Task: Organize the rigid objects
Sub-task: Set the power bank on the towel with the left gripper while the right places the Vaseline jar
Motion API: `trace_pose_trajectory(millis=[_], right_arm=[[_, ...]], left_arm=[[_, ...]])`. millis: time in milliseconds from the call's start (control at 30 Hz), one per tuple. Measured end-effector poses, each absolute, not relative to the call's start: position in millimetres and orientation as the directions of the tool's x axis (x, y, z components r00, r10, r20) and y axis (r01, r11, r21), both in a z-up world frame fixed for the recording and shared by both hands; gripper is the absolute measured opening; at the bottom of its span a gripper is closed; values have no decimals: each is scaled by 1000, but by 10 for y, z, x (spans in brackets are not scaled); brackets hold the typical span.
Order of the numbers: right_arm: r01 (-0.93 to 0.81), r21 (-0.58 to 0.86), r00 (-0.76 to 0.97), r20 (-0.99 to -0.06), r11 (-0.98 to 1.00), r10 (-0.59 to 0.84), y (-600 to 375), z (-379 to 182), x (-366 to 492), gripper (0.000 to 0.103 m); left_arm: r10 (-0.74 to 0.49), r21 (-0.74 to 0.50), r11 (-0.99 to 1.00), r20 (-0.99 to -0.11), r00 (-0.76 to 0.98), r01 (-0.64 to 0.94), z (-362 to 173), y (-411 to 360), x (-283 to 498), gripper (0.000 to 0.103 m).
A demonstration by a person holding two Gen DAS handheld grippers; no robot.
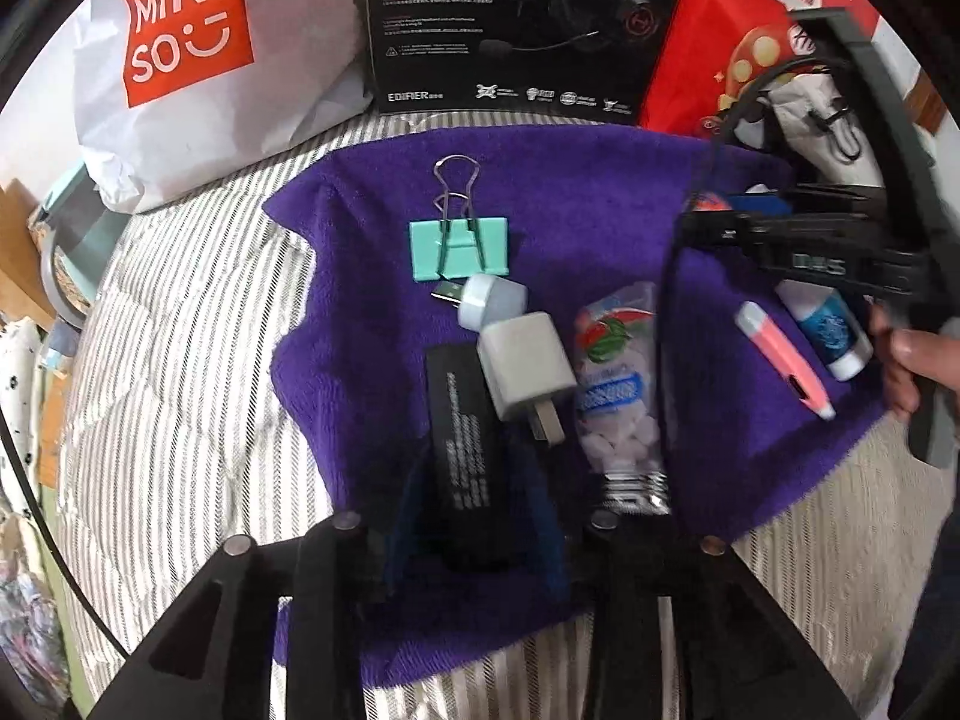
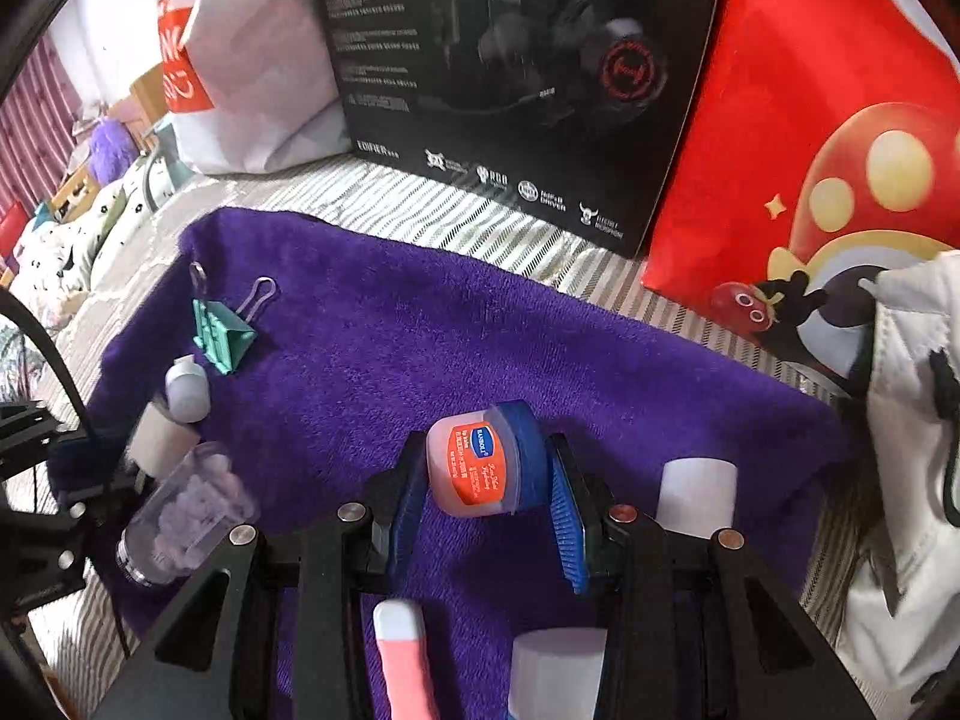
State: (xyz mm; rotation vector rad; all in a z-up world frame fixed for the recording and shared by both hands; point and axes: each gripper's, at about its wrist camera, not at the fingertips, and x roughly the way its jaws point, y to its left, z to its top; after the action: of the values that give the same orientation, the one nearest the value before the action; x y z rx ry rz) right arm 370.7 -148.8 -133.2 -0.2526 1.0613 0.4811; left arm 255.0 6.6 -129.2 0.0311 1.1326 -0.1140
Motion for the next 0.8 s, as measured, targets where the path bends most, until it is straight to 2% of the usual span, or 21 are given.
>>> trace_pose_trajectory(millis=[233,267,300,667,767,800], right_arm=[[-501,6,396,-888,865,235,-1449,-1354,3705,39],[-504,5,396,-888,864,235,-1450,-1354,3701,39],[-509,2,396,-887,861,237,-1449,-1355,3695,39],[-522,10,343,-913,853,221,-1565,-1289,3556,44],[-507,13,370,-900,862,231,-1655,-1120,3400,44],[-498,7,380,-897,867,226,-1678,-1061,3343,45]], left_arm=[[-97,-47,991,-898,429,126,-1181,26,2408,49],[-96,-45,991,-897,431,126,-1166,26,2395,53],[-85,-35,992,-895,438,122,-1144,32,2371,61],[-105,-55,991,-880,464,119,-970,97,2133,61],[-64,-22,995,-877,477,93,-921,135,2055,72],[-55,-14,996,-873,484,87,-893,163,2009,72]])
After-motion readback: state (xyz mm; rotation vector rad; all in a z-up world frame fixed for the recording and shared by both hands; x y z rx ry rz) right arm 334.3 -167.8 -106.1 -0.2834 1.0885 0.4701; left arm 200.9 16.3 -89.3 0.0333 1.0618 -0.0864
